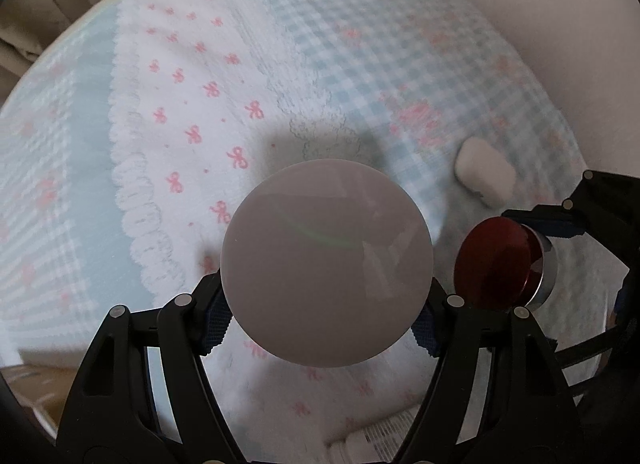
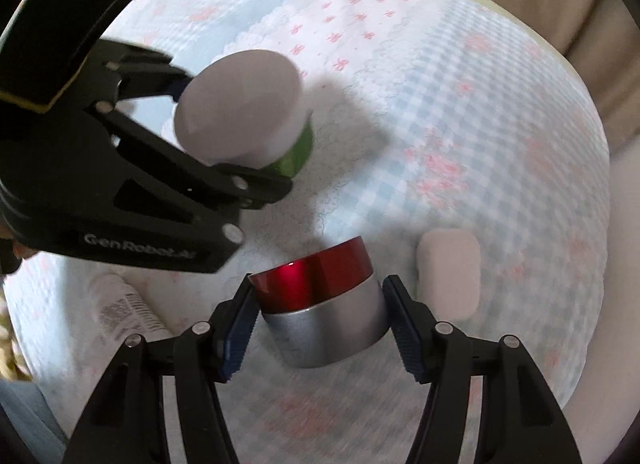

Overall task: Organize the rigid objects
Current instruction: 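Carry the white-lidded jar and red-and-silver jar into the cardboard box and open both tools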

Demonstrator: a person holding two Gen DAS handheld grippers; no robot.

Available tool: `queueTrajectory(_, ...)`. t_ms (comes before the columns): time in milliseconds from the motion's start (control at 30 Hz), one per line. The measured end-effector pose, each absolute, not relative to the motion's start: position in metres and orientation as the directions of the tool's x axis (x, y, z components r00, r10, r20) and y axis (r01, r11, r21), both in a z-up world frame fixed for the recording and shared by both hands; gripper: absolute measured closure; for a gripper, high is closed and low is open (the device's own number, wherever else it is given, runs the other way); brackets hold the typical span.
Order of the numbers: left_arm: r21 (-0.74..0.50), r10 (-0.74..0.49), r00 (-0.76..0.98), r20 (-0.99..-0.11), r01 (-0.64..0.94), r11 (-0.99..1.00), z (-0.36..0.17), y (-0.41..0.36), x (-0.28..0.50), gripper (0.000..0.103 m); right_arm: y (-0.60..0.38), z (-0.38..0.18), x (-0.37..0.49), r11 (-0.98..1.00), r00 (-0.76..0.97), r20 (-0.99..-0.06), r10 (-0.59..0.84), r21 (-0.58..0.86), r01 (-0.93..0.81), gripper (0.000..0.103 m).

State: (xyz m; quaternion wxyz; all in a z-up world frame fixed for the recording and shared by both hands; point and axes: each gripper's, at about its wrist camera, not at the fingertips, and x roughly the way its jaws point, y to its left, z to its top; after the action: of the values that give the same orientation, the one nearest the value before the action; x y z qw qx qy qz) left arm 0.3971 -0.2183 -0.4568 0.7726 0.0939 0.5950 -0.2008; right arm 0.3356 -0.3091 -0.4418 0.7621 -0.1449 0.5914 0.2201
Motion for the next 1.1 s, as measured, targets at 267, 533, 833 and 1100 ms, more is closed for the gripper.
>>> queueTrajectory(267, -0.105, -0.235, 0.308, -0.922, 0.386, 0.916, -0.370, -0.200, 0.366, 0.034, -0.329, -0.367, 0.316, 0.919, 0.265, -0.948, 0.175, 0.061, -0.390, 0.045)
queueTrajectory(533, -0.117, -0.245, 0.443, -0.863, 0.295, 0.948, -0.261, -0.154, 0.310, 0.033, -0.317, -0.268, 0.261, 0.957, 0.361, -0.915, 0.178, 0.075, -0.281, 0.045)
queueTrajectory(833, -0.107, -0.170, 0.533, -0.829, 0.147, 0.983, -0.184, -0.071, 0.235, 0.033, -0.268, -0.198, 0.221, 0.940, 0.417, -0.871, 0.261, 0.129, -0.317, 0.045)
queueTrajectory(1100, -0.108, -0.105, 0.544, -0.833, 0.026, 0.994, -0.174, 0.017, 0.192, 0.033, -0.200, -0.180, 0.199, 0.905, 0.409, -0.848, 0.337, 0.171, -0.390, 0.045)
